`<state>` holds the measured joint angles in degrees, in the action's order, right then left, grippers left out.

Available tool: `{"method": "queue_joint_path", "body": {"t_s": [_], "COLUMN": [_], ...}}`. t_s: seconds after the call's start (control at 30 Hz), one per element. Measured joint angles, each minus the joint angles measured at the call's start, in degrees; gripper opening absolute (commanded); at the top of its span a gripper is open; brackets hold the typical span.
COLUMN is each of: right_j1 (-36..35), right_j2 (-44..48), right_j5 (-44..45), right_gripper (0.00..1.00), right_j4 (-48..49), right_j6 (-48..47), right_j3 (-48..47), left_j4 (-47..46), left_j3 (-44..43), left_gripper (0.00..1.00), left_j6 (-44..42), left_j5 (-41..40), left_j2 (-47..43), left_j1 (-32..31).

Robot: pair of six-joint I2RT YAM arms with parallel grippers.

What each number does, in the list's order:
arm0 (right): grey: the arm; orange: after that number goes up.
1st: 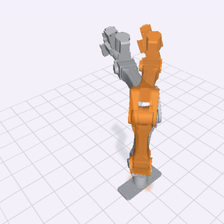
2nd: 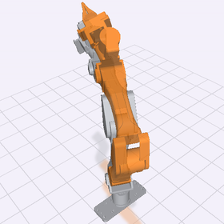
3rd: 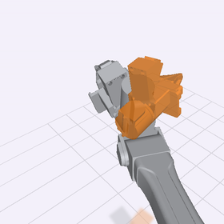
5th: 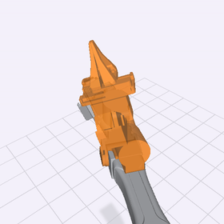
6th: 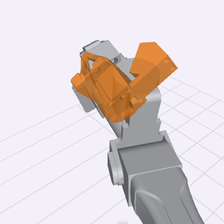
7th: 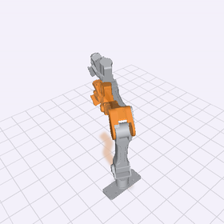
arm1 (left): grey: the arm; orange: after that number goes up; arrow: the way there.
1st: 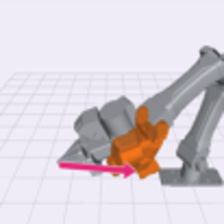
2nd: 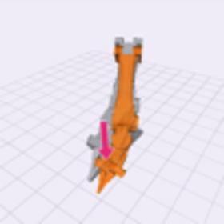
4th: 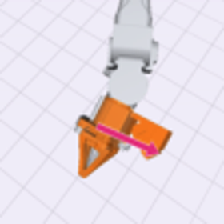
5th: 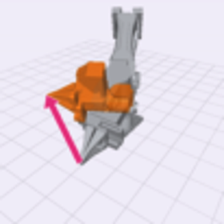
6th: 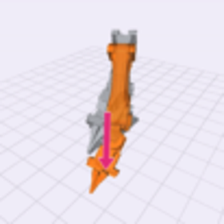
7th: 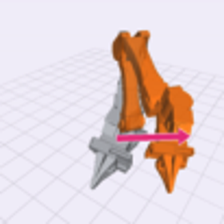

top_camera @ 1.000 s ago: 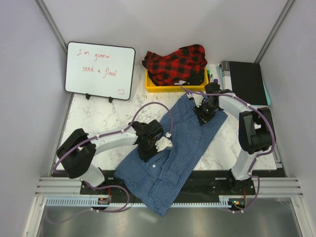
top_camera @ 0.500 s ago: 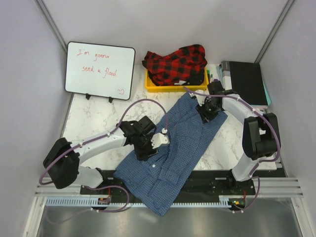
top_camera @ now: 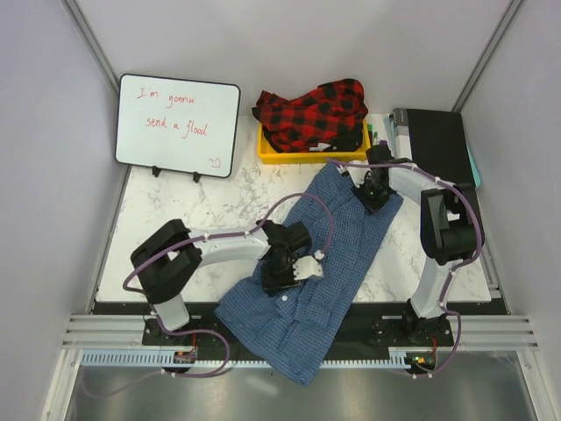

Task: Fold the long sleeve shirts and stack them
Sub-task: Fold the shirt

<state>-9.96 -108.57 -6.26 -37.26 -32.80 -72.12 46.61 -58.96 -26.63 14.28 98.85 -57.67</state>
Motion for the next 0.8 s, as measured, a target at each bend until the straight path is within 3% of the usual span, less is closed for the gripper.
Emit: {"method": "queue_joint_path", "body": {"t_s": [0.3,0.5,0.6,0.63,0.7,0.73,0.77,0.8], "right_j1": [1.1,1.7,2.3,2.4,2.7,2.8,2.9,2.9], "right_j2": [-3.0,-1.4,5.7,9.4,17.1,21.1,24.9,28.6], "right_j5": [4.5,2.1,-0.9,-2.2,-4.9,-6.7,-8.7,-11.1], "right_gripper": [0.26,0.32,0.49,0.52,0.72,0.89,0.98,0.98], "right_j4": [4.7,5.7,3.3,1.9,0.2,-0.3,-1.1,-1.4], "right_j6": [-3.4,-5.4,-6.2,-6.3,-6.0,-5.7,-5.1,-4.6], "right_j3": [-3.5,-2.4,1.2,1.8,1.9,1.5,0.7,-0.5], "left_j4": [-1.7,-4.5,-3.5,-2.9,-2.3,-2.5,-2.5,-2.7], "left_j3": [-6.8,-2.5,3.2,4.7,5.6,5.6,5.6,5.6], "left_gripper": [0.46,0.67,0.84,0.99,0.99,0.99,0.99,0.99], "left_j6": [4.8,5.6,5.3,5.1,4.1,3.6,2.8,1.8], "left_j5": [6.2,9.9,10.9,11.2,11.8,12.1,12.6,13.3], "left_j2": [5.6,0.6,-10.7,-15.9,-25.7,-30.1,-34.0,-37.8], "left_j1": [-8.3,-9.2,-8.9,-8.7,-8.0,-7.3,-6.2,-4.9]}}
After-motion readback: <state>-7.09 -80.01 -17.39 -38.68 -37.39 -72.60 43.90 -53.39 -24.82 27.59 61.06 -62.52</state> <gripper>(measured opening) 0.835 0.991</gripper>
